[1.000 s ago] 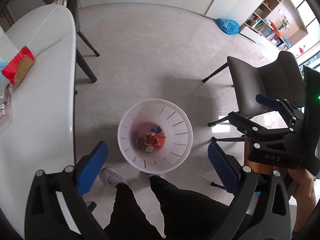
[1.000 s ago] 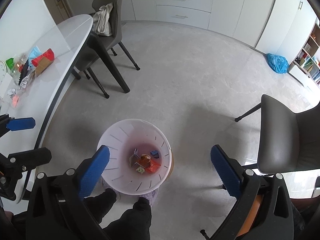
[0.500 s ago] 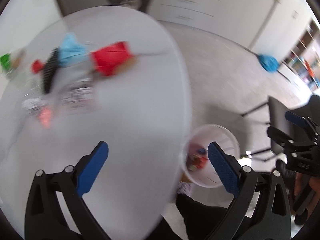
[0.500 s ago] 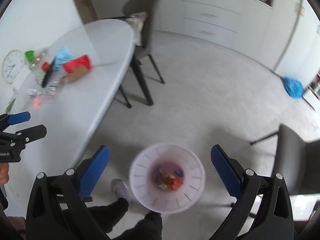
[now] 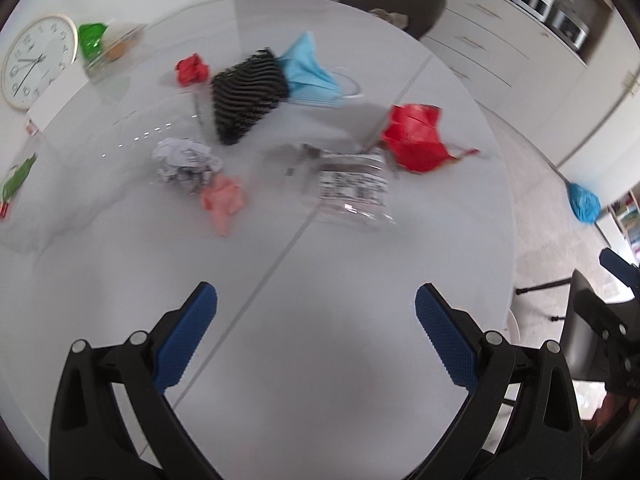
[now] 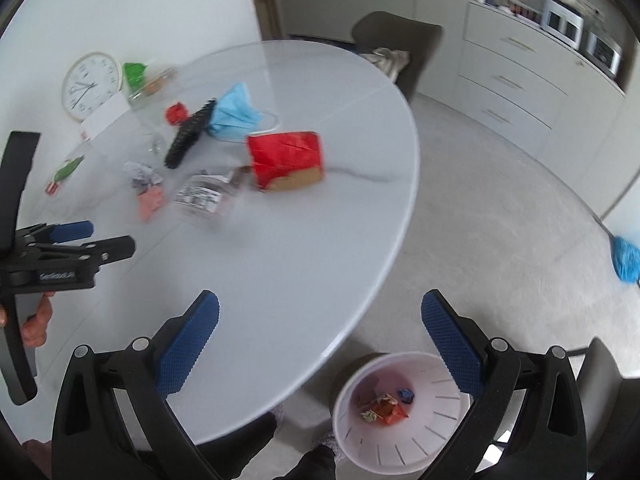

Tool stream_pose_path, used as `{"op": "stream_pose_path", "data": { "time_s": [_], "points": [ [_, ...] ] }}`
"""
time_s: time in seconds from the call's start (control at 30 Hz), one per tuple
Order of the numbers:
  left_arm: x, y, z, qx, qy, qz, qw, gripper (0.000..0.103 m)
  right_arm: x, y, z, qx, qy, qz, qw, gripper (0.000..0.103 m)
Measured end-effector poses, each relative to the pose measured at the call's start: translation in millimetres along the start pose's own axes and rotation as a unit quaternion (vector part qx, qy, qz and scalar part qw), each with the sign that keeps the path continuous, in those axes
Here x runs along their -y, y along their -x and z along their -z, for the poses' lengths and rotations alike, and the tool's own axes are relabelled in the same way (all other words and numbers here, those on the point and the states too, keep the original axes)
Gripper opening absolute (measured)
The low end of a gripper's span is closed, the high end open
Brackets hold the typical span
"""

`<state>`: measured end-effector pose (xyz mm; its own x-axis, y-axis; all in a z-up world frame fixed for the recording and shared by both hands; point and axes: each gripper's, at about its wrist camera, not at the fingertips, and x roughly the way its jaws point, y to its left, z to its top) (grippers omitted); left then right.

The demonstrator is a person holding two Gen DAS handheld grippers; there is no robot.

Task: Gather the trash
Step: 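Move both tools back from the wastebasket over the table, then grasp the pink crumpled paper with the left tool while the right tool grasps the clear snack bag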

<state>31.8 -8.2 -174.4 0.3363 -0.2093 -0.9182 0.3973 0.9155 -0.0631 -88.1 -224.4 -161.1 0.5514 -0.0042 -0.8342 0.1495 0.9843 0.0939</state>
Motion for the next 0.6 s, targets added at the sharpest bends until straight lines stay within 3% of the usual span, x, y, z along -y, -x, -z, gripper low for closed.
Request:
{"op": "stream_pose_path", "data": {
  "time_s": [0.3, 0.5, 0.6],
  "points": [
    [-45.4, -37.1, -22.9, -0.01, 0.052, -0.004, 0.9986, 0.095, -25.5, -15.7, -17.9, -0.014, 0.03, -0.006, 0.999, 0.1],
    [-81.8, -65.7, -43.2, -0.001, 0.151, 0.012, 0.9884, 0.094, -33.1, -27.8, -27.4, -0.026, 0.041, -0.023, 0.999, 0.1],
    [-89.4, -81.0, -51.1, -0.011, 0.174, 0.016, 0.9846, 0.086, -37.1, -35.3, -33.9, -0.029, 0.055, -0.026, 0.998, 0.1]
  ]
}}
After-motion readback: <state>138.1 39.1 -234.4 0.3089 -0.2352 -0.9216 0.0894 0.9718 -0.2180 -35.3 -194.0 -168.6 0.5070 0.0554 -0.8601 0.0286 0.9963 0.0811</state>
